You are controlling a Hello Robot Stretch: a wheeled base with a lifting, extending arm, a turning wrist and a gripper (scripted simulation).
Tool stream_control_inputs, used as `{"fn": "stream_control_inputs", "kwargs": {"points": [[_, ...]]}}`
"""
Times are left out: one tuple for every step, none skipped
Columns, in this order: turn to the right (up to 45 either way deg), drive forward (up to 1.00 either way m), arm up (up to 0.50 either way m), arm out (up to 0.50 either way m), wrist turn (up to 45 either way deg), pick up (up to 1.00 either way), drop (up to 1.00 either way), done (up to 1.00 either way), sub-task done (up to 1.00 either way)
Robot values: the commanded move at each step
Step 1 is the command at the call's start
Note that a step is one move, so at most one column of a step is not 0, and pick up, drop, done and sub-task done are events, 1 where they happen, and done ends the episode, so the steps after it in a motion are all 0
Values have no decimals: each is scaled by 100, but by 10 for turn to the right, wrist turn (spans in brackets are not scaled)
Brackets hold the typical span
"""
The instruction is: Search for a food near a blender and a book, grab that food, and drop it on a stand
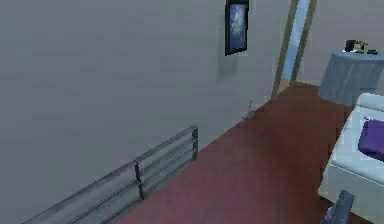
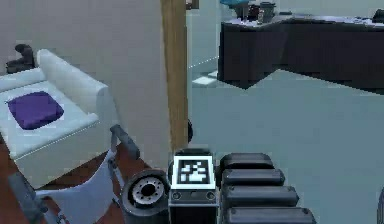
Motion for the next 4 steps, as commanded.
{"fn": "stream_control_inputs", "kwargs": {"points": [[0, 45, 0, 0, 0, 0, 0, 0, 0], [360, 0, 0, 0, 0, 0, 0, 0, 0], [0, 100, 0, 0, 0, 0, 0, 0, 0], [0, 100, 0, 0, 0, 0, 0, 0, 0]]}}
